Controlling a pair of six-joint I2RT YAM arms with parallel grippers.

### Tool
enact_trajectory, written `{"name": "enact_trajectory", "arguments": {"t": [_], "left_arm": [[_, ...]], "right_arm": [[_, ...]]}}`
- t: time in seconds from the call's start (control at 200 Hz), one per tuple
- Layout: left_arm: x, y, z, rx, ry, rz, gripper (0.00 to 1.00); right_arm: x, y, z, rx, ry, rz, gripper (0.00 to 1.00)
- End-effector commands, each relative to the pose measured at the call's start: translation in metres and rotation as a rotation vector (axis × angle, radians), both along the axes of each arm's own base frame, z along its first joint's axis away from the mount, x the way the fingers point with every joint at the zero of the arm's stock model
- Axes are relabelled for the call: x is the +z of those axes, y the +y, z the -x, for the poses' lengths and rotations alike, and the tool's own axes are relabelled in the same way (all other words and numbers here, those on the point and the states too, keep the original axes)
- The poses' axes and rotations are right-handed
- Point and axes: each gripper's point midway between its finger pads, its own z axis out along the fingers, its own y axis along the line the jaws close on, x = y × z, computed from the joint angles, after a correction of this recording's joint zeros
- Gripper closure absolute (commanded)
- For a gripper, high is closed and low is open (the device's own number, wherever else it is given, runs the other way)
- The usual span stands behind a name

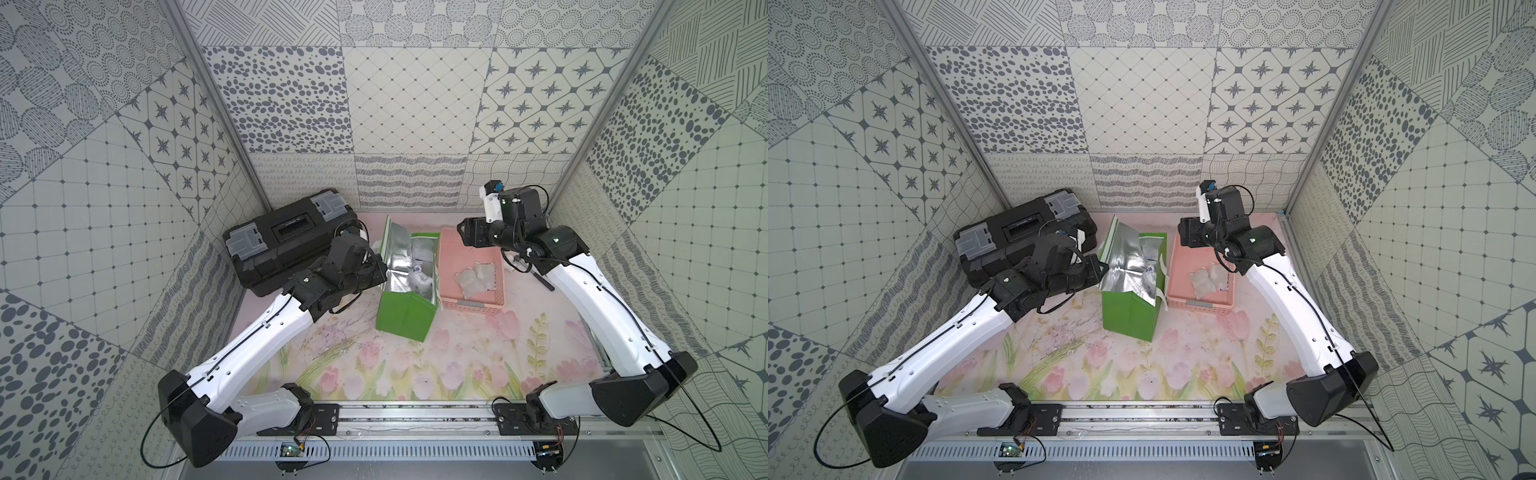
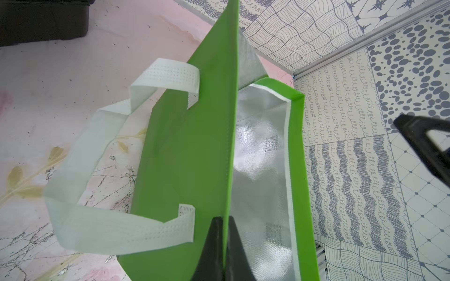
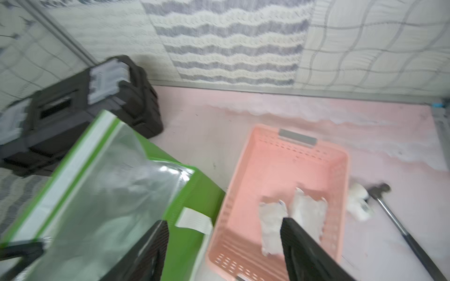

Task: Place the ice pack in the delivery bag
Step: Pick up the ice pack from the bin.

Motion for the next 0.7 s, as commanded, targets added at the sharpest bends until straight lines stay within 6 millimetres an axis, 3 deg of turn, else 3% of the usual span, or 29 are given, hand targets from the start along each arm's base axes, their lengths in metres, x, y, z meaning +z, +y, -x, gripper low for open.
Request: {"name": "enact_trajectory", "arguments": {"t": [0.0,0.13,0.26,0.47,0.695], "left_arm": [[0.009,0.001,-0.005,0.001,-0.046,-0.017,1.0],[0.01,0.0,-0.005,-0.001,-0.044,-0.013,1.0],[0.009,0.001,-0.004,0.001,-0.038,-0.012,1.0],[0.007,0.0,-0.003,0.002,-0.03,-0.003,1.0],[0.01,0.001,-0.002,0.009,-0.032,0.006,1.0]], "right_arm": [[-0.086,-0.02,0.006,-0.001,0.203,0.121,0.22],[-0.152,-0.028,0.011,0.005,0.351,0.206,0.2],[-0.194,-0.032,0.005,-0.012,0.41,0.252,0.16],[-0.234,-0.027,-0.015,0.009,0.468,0.294,0.14],[-0.255,-0.017,-0.027,0.041,0.504,0.284,0.13]]}}
